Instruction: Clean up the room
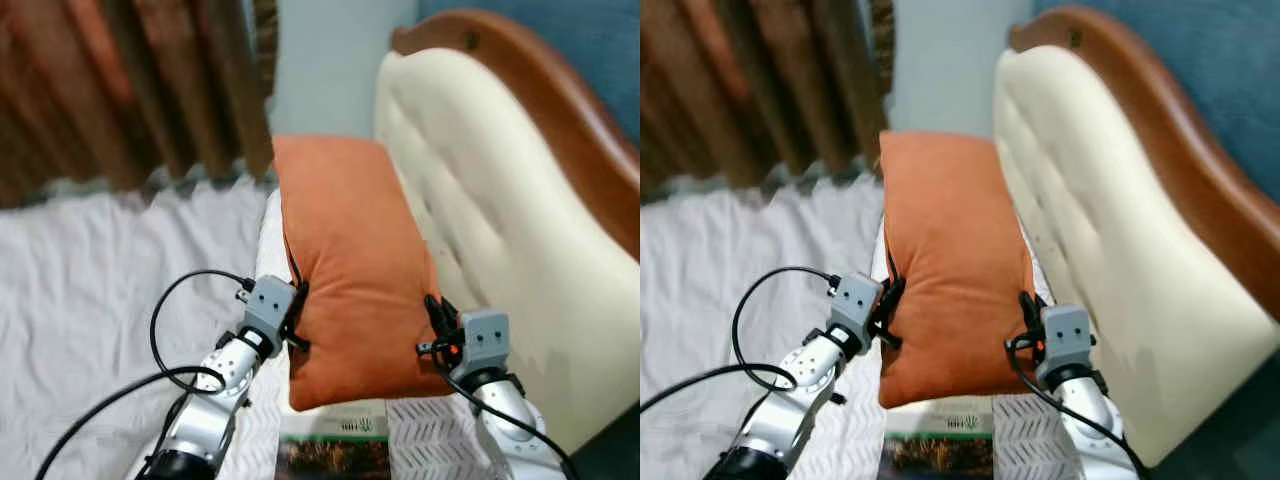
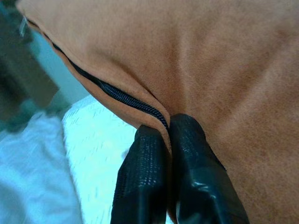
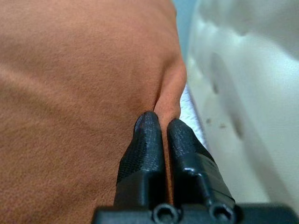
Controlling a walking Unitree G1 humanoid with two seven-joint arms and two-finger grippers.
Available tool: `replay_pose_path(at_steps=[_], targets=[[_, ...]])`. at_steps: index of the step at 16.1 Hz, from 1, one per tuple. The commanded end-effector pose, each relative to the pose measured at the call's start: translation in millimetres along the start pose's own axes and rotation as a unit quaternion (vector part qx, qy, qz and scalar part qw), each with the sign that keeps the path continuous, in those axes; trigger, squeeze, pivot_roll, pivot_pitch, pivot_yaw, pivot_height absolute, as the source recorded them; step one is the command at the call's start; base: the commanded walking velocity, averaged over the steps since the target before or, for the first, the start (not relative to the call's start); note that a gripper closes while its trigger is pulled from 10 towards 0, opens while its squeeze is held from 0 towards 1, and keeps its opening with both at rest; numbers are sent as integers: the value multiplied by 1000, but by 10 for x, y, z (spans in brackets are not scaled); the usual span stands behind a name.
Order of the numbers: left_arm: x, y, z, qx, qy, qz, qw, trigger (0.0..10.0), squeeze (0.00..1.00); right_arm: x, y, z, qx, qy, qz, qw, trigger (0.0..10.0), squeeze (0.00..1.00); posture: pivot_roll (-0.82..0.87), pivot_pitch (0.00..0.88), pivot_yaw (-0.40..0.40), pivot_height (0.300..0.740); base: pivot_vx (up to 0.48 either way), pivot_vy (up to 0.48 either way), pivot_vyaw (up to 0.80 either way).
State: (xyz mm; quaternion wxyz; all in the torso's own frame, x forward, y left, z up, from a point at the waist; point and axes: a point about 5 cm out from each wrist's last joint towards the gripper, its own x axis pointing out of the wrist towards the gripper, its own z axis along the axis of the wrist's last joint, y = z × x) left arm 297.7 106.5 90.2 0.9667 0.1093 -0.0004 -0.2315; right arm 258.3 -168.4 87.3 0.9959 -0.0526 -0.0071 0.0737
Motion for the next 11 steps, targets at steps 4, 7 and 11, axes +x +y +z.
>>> replay_pose_path(at_steps=[4, 7, 11], targets=[[-27, 130, 49, 13, -11, 23, 1000, 10000, 0, 7, -13, 92, -7, -20, -3, 1000, 10000, 0, -114, 19, 75, 740, 0, -471, 0], [-21, 159, 48, 12, -9, 17, 1000, 10000, 0, 13, -18, 84, -9, -18, -2, 1000, 10000, 0, -113, 11, 77, 740, 0, -461, 0], [-16, 236, 52, 35, -12, 31, 999, 10000, 0, 21, 6, 84, -5, -20, 1, 1000, 10000, 0, -110, 1, 78, 740, 97, -291, 0]])
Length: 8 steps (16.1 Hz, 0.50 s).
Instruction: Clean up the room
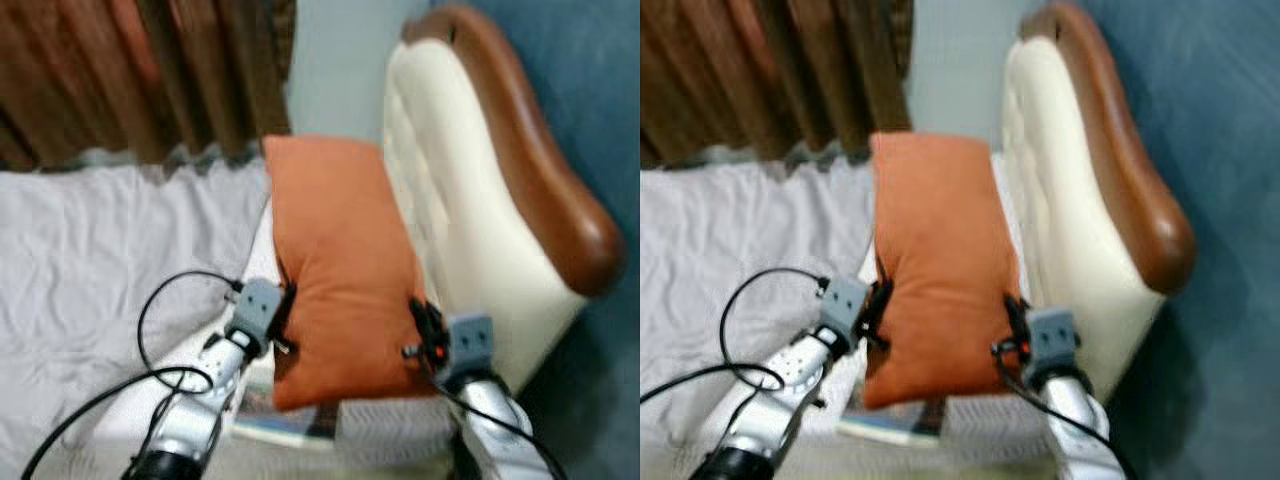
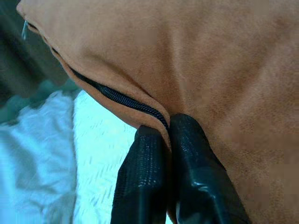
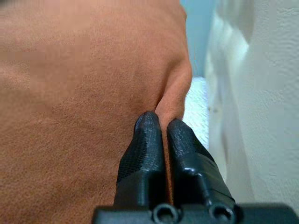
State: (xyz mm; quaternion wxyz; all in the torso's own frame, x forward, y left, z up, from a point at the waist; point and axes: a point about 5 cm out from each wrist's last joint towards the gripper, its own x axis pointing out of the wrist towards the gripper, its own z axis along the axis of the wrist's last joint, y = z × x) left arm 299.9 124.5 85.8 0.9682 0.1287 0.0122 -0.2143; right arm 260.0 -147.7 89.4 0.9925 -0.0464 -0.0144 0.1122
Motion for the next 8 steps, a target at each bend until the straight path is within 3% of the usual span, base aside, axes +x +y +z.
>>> replay_pose_path(at_steps=[1, 4, 8], targets=[[47, 103, 134, 19, -32, 21, 999, 10000, 0, -36, -180, 46, -11, -10, -35, 999, 10000, 0, -110, 0, 78, 740, 0, 0, 0], [49, 87, 123, 6, -29, 15, 999, 10000, 0, -38, -182, 48, -10, -10, -34, 999, 10000, 0, -110, 5, 76, 740, 0, 0, 0], [35, 67, 87, -6, -24, 7, 1000, 10000, 0, -30, -153, 27, -11, 0, -27, 1000, 10000, 0, -110, 16, 71, 740, 454, 0, 0]])
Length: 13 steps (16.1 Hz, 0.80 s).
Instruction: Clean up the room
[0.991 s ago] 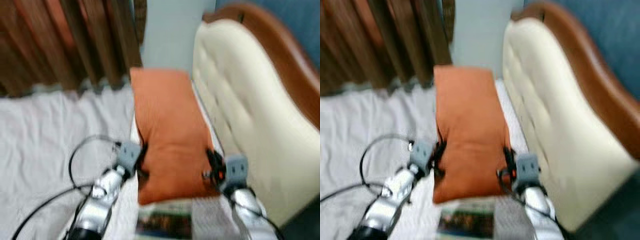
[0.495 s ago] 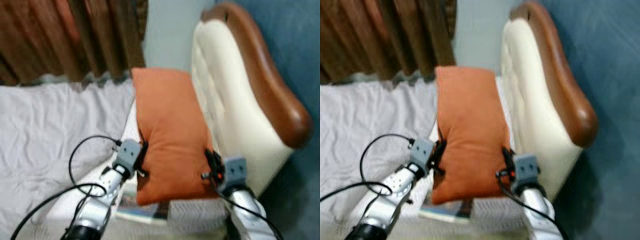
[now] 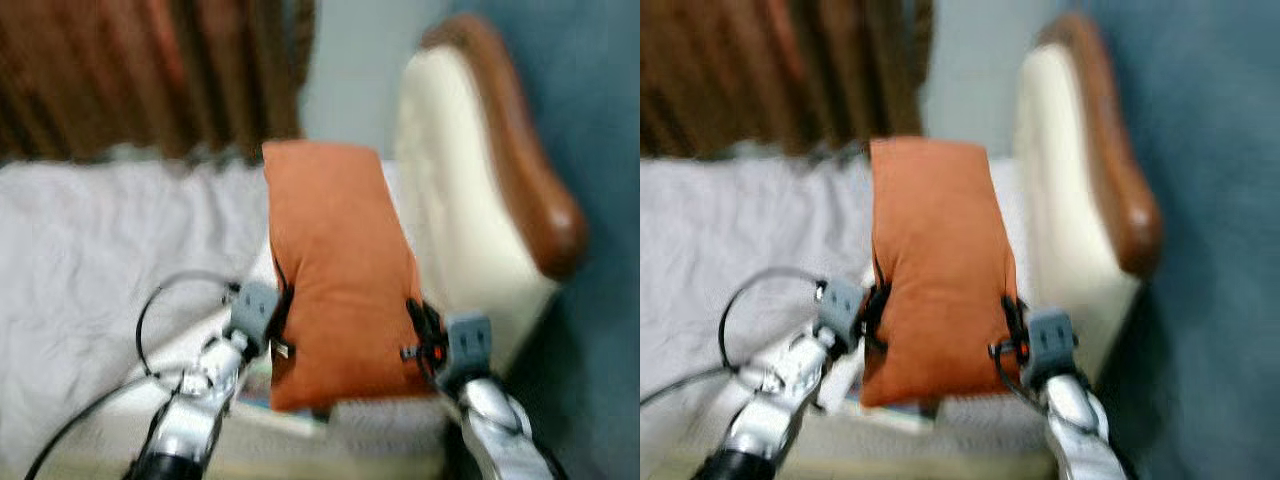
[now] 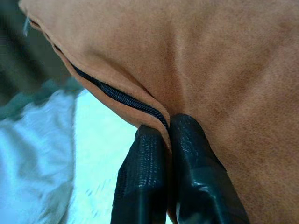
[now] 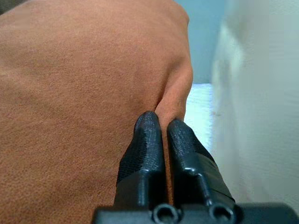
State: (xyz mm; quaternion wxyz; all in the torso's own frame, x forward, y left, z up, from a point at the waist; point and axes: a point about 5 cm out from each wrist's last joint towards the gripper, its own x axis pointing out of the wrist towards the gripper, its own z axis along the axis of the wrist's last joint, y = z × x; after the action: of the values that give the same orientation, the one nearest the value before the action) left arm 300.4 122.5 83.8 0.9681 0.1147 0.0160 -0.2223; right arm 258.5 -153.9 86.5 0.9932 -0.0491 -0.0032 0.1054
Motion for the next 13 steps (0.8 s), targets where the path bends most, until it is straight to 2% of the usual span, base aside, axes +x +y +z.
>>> replay_pose_path(at_steps=[1, 3, 7, 10, 13], targets=[[25, 96, 97, 7, -23, 13, 1000, 10000, 0, 1, -96, 51, -9, -8, -23, 1000, 10000, 0, -110, 17, 70, 740, 458, 0, -800], [34, 110, 95, 8, -21, 13, 1000, 10000, 0, -5, -92, 53, -9, -10, -22, 1000, 10000, 0, -111, 25, 69, 740, 463, 0, -400], [140, 104, 61, 43, -7, -9, 999, 10000, 0, 13, -28, 52, -9, -10, -16, 1000, 10000, 0, -115, 59, 69, 740, 0, 0, 0], [331, 132, 85, 72, 10, -39, 997, 10000, 0, 108, 30, 40, -4, -6, -12, 1000, 10000, 0, -131, 110, 77, 740, 0, 0, 0], [482, 162, 295, 81, -22, -49, 995, 10000, 0, 119, 52, 81, -5, -11, -12, 1000, 10000, 0, -149, 126, 88, 740, 0, 0, 0]])
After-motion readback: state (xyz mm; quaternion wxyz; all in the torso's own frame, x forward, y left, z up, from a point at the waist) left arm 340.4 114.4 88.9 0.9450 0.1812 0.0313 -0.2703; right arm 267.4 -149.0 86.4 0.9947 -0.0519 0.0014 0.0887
